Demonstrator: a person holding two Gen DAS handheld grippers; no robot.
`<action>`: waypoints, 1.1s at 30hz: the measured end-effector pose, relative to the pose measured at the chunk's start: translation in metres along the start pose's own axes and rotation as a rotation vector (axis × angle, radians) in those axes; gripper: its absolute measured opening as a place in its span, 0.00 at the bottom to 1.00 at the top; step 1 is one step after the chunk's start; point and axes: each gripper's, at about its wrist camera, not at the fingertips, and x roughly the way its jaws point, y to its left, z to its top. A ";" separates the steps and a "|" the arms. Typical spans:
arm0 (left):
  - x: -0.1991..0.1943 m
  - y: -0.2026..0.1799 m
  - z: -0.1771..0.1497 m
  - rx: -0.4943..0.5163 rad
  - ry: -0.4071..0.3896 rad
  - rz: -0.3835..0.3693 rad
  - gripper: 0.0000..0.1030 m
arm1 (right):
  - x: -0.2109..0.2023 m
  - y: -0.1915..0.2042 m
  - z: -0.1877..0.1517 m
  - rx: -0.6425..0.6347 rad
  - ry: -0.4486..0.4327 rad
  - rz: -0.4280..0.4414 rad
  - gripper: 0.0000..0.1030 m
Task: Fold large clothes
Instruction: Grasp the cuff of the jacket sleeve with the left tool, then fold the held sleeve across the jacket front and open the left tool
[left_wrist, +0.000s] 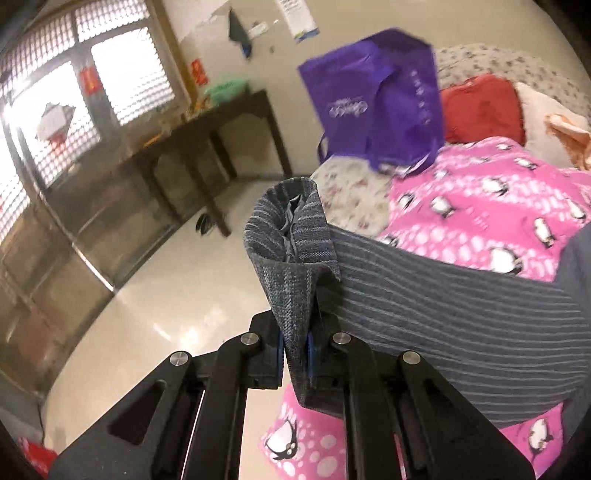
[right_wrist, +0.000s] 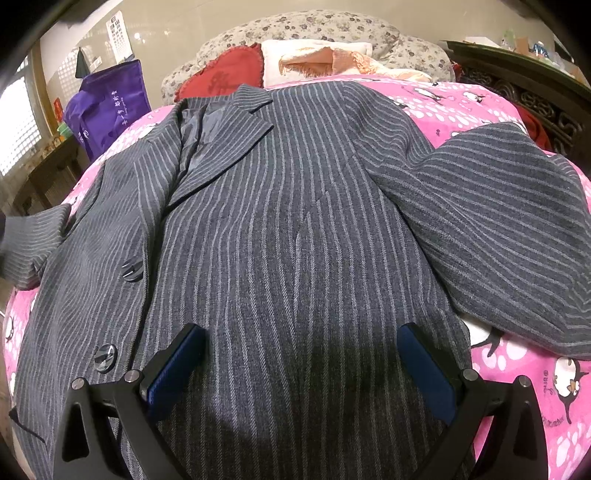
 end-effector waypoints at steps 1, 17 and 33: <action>0.006 0.000 -0.002 -0.015 0.014 -0.005 0.08 | 0.000 0.000 0.000 -0.001 0.000 -0.001 1.00; -0.107 -0.165 0.063 0.013 -0.187 -0.566 0.07 | 0.000 0.000 -0.001 0.000 -0.001 0.002 1.00; -0.132 -0.351 -0.075 0.329 0.054 -0.705 0.16 | -0.001 0.000 -0.001 0.002 0.001 0.004 1.00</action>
